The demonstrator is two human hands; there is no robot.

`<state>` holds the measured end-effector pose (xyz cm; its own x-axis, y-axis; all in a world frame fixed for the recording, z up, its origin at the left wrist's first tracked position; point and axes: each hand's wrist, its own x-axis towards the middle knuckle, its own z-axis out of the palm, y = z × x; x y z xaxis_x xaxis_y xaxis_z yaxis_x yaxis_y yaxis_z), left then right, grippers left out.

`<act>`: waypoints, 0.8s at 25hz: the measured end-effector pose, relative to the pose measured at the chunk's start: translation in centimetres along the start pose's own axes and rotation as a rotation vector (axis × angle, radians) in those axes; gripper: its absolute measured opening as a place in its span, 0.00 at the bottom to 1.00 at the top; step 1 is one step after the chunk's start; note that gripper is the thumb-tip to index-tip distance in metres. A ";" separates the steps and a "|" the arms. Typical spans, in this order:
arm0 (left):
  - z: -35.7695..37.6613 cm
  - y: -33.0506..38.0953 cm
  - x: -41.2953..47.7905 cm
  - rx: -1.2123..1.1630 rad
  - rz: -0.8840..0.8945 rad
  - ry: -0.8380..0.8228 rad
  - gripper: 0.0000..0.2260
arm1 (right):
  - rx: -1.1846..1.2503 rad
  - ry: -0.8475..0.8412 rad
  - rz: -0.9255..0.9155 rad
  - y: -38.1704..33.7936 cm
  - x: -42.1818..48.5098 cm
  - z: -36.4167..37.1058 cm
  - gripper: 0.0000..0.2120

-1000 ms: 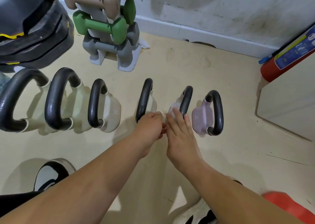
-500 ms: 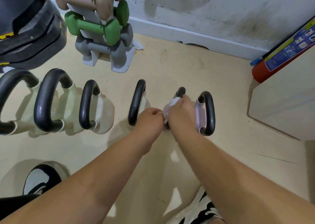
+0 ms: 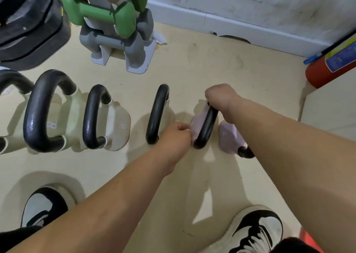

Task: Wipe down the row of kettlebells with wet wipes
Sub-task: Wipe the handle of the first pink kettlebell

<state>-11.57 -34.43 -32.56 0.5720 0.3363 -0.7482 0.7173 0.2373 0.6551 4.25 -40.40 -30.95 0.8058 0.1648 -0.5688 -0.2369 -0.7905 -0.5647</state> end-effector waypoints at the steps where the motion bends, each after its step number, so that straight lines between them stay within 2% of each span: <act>1: -0.1 0.0 0.2 -0.002 -0.007 -0.004 0.08 | 0.001 -0.018 0.024 -0.1 0.1 -0.2 0.14; 3: -0.2 0.2 0.3 -0.005 -0.010 -0.006 0.08 | -0.087 0.069 -0.035 0.6 0.4 0.5 0.14; 4: -0.2 0.3 0.4 -0.004 -0.009 0.002 0.08 | -0.071 0.089 -0.066 0.9 0.2 0.9 0.11; 5: -0.2 0.3 0.5 -0.006 -0.007 0.009 0.08 | 0.051 0.121 -0.051 0.9 -0.6 1.2 0.07; 6: -0.3 0.3 0.4 -0.012 -0.004 0.010 0.09 | -0.012 0.146 -0.085 1.0 -1.7 1.6 0.05; 10: -0.5 0.1 -0.6 -0.002 0.032 0.011 0.10 | -0.014 0.285 -0.071 2.9 -6.4 5.2 0.24; 11: -0.6 0.0 -1.0 0.013 0.042 0.007 0.12 | 0.136 0.311 -0.041 3.2 -7.5 6.0 0.23; 13: -0.8 -0.2 -1.7 0.038 0.042 0.012 0.15 | 0.321 0.262 0.067 3.7 -9.0 6.6 0.14; 15: -1.0 -0.3 -2.6 0.029 0.047 0.029 0.13 | 0.425 0.213 0.158 4.2 -9.9 5.6 0.11; 19: -1.1 0.2 -5.2 0.036 0.117 0.061 0.09 | 0.159 0.202 0.048 4.0 -12.4 1.9 0.06; 20: -1.0 0.5 -6.1 0.057 0.143 0.067 0.07 | 0.128 0.149 0.027 3.4 -13.1 0.8 0.06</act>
<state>-15.09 -35.47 -27.60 0.6432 0.4236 -0.6378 0.6532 0.1309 0.7457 -7.51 -44.79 -25.91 0.8672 0.0479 -0.4956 -0.3193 -0.7102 -0.6274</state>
